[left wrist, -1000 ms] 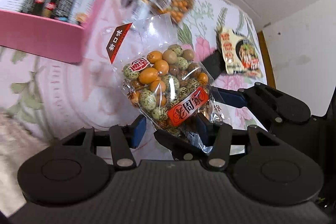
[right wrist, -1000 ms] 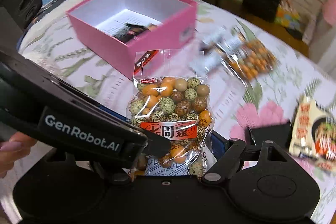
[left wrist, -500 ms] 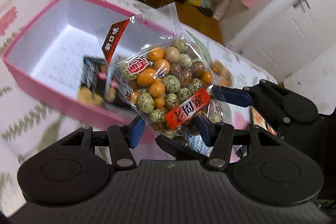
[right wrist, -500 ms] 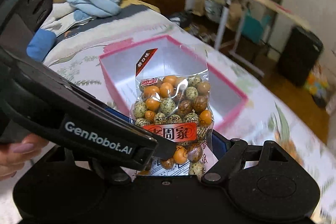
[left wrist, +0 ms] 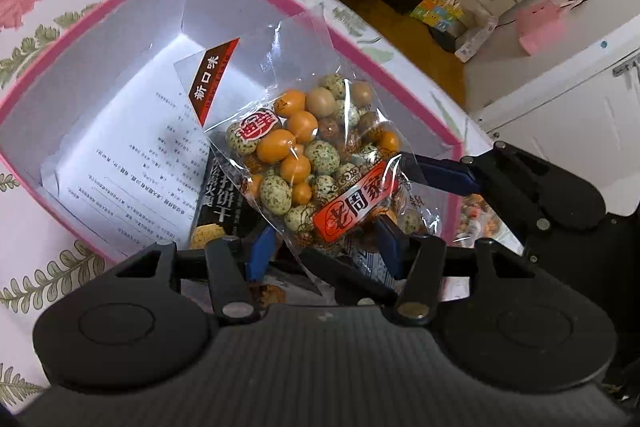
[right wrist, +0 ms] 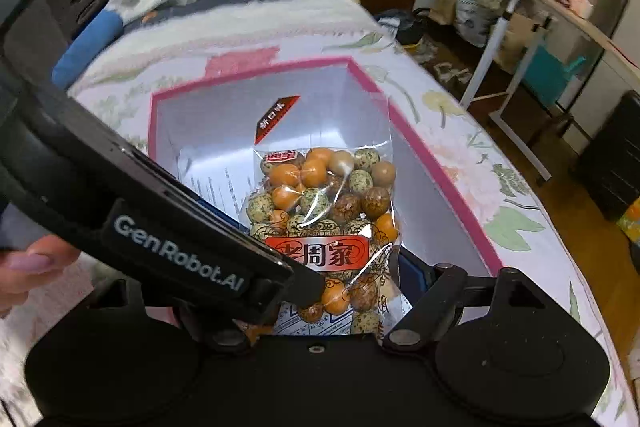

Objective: Organize snacks
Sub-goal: 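Open the left gripper to drop the quail-egg bag into the box, then grasp a black packet with the right gripper while the left gripper grasps a white wafer bar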

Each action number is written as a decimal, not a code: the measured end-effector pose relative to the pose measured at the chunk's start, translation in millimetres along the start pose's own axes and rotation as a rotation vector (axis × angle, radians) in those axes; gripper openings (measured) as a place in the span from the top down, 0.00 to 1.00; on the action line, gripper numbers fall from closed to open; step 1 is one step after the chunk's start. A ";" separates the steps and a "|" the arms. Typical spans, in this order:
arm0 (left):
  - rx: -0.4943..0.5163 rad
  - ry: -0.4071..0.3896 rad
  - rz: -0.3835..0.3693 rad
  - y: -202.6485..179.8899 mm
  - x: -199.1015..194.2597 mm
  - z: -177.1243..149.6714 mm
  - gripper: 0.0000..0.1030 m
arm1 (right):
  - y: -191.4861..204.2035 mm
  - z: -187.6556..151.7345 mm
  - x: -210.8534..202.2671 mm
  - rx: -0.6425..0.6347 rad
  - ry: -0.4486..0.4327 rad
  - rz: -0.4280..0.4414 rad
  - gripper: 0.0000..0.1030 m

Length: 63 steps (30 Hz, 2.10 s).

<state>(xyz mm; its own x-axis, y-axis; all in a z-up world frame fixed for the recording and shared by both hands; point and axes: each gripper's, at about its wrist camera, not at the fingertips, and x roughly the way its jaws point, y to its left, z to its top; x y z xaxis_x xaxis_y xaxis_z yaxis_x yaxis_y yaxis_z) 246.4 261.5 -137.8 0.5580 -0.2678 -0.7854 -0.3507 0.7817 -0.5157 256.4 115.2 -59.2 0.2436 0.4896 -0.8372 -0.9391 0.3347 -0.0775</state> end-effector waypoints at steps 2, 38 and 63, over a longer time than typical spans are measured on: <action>0.020 -0.013 0.034 1.1 5.2 -2.0 0.50 | 3.7 0.1 8.4 -0.023 0.027 -0.004 0.22; 0.579 0.001 -0.132 -176.4 -90.0 -107.2 0.51 | -52.9 -181.3 -211.1 0.694 -0.053 -0.156 0.19; 0.736 -0.060 0.203 -202.4 124.7 -115.8 0.52 | -107.0 -343.6 -104.7 1.395 0.023 -0.228 0.21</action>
<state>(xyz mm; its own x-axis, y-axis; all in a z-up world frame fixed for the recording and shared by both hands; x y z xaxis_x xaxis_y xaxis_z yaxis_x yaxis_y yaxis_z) 299.9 4.7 -171.0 0.5831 -0.0643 -0.8099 0.1288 0.9916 0.0140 248.2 -248.5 -149.2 0.3389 0.3086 -0.8888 0.1311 0.9200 0.3694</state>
